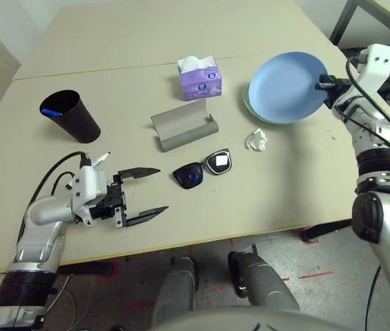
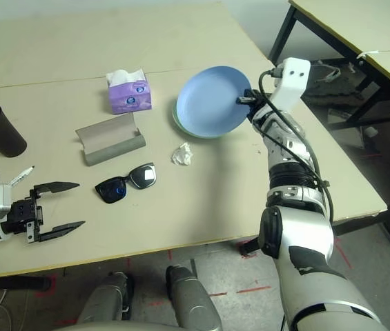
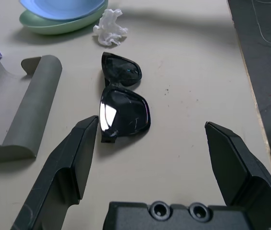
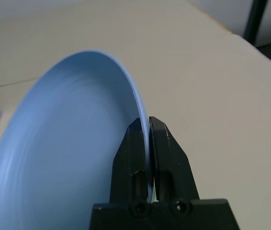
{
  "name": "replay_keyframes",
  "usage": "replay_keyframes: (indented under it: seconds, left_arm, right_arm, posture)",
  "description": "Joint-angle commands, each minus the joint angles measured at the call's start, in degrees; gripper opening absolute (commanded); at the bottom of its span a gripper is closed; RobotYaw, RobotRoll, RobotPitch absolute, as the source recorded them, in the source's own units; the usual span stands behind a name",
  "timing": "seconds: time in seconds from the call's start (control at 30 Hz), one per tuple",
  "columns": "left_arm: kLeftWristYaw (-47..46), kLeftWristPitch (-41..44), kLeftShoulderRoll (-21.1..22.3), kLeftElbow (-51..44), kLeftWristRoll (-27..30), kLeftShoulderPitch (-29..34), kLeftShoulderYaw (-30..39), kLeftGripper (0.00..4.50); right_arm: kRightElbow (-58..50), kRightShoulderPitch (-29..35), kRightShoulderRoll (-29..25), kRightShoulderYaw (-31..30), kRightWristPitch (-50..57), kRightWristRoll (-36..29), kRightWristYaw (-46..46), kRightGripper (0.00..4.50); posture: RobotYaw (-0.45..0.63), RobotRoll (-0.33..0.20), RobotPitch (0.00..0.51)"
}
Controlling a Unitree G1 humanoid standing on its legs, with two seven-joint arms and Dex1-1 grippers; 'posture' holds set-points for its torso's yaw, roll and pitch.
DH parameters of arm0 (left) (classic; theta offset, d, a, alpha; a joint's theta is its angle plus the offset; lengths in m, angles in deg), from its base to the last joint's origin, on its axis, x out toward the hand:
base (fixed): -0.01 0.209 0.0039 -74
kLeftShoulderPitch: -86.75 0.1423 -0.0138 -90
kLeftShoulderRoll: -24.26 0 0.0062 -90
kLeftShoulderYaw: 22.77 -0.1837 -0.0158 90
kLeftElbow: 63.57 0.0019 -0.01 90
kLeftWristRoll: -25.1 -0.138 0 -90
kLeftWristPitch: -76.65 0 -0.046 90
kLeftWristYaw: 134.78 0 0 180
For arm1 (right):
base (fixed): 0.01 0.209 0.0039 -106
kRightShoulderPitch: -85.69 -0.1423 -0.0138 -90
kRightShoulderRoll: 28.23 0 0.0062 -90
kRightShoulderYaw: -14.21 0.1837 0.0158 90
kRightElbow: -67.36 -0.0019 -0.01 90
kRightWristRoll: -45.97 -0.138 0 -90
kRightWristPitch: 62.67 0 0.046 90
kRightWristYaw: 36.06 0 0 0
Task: Organize and tidy the items on the table.
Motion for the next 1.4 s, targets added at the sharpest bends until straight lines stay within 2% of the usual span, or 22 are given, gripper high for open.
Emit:
replay_keyframes:
  seconds: [0.03,0.1,0.3,0.4,0.43,0.53,0.63,0.7,0.77,0.83,0.93,1.03,1.13,1.27,1.4]
  left_arm:
    - [-0.24,-0.03,0.56,-1.91,0.05,1.63,0.66,4.5]
    - [-0.55,-0.2,0.63,-2.38,-0.11,2.24,0.81,4.5]
    - [-1.22,-0.33,0.7,-2.35,-0.35,2.73,0.93,4.5]
    - [-1.3,-0.17,0.61,-1.41,-0.27,2.01,0.86,4.5]
    - [-1.18,-0.21,0.67,-0.98,-0.29,1.71,0.83,4.5]
    - [-0.75,-0.39,0.85,0.02,-0.33,1.07,0.82,4.5]
    - [-0.08,-0.24,1.1,1.35,0.0,0.38,1.02,4.5]
    - [0.37,-0.1,1.11,2.07,0.28,-0.05,1.19,4.5]
    - [0.75,0.05,1.06,2.71,0.44,-0.46,1.29,4.5]
    - [1.35,0.42,1.17,3.34,0.71,-0.72,1.3,4.5]
    - [2.17,1.03,1.56,4.0,1.13,-0.98,1.44,4.5]
    - [1.8,2.28,1.61,4.61,1.96,-1.93,2.37,4.5]
    - [1.37,3.75,2.39,4.65,2.71,-2.43,3.77,4.5]
    - [1.21,5.18,3.22,3.89,3.27,-1.24,5.16,4.5]
    - [1.72,9.76,4.06,1.06,5.65,0.24,5.83,4.5]
  right_arm:
    - [3.29,-1.75,0.79,-0.26,-1.81,1.72,-4.19,0.58]
    - [4.47,-2.57,1.23,-0.46,-2.47,2.13,-5.09,1.14]
    - [4.92,-3.32,2.39,-0.32,-2.97,1.87,-4.46,3.21]
    - [3.01,-3.2,2.64,-0.39,-0.49,1.12,-2.57,4.3]
    - [0.67,-2.26,2.04,-1.24,1.57,1.22,-0.7,4.48]
    - [-8.39,1.74,0.16,-2.38,8.58,-0.89,6.43,4.48]
    - [-27.06,13.83,-6.16,-4.55,17.22,-2.97,15.47,4.48]
    - [-35.32,19.78,-8.47,-4.17,19.7,-2.74,15.33,4.48]
    - [-43.22,24.39,-7.48,-0.15,25.65,-5.1,10.98,4.48]
    - [-51.89,28.57,-4.19,3.69,31.94,-6.8,4.66,4.48]
    - [-59.73,32.06,0.47,5.37,36.0,-9.36,1.0,4.48]
    - [-62.46,34.61,1.25,4.26,35.55,-12.31,4.86,4.48]
    - [-63.18,43.01,-2.95,-1.16,24.24,-12.05,19.54,4.48]
    - [-59.31,49.06,-7.07,-6.43,10.81,-6.35,27.25,4.48]
    - [-53.41,48.97,-6.93,-10.06,0.24,-2.0,29.14,4.48]
  posture:
    - [-0.04,0.0,0.195]
    - [-0.03,0.0,0.193]
    - [-0.04,0.0,0.194]
    - [-0.05,0.0,0.193]
    - [-0.05,0.0,0.193]
    - [-0.06,0.0,0.193]
    - [-0.08,0.0,0.196]
    - [-0.09,0.0,0.199]
    - [-0.11,0.0,0.201]
    - [-0.13,0.0,0.205]
    - [-0.13,0.0,0.207]
    - [-0.12,0.0,0.206]
    - [-0.11,0.0,0.204]
    - [-0.09,0.0,0.2]
    - [-0.08,0.0,0.197]
